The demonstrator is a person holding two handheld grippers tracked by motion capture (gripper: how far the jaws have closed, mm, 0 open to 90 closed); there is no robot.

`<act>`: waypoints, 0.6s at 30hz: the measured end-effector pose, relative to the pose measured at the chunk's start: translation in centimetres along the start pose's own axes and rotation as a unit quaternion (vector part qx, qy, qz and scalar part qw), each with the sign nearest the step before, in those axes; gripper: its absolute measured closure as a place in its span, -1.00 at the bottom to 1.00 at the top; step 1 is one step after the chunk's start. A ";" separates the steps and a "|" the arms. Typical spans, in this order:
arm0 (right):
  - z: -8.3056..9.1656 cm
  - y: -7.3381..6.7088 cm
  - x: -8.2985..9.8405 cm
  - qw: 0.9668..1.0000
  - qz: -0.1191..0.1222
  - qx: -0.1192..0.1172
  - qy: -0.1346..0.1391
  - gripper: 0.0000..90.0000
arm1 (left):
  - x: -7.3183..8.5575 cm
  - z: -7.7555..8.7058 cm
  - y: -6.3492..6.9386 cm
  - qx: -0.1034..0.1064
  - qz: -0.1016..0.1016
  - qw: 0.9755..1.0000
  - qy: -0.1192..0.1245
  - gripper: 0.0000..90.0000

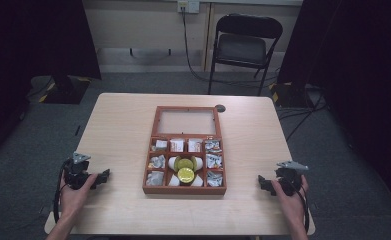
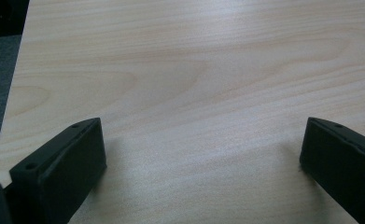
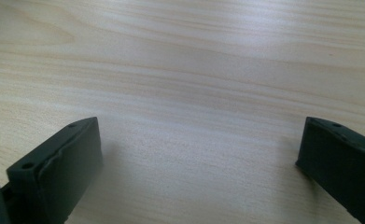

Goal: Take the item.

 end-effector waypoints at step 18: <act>0.0 0.0 0.0 1.000 0.000 0.000 0.000 -1.00 | -0.2 0.4 -0.1 0.008 -0.007 1.000 0.006 -0.72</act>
Point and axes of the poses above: each handheld gripper's, and its own axes: z roughly backward along the jaws, x roughly out of its underside, y roughly to its right, the point moved 9 cm from there along -z, roughly forward along the jaws, and after that the axes turned 4 degrees about x, right-handed, at the moved point
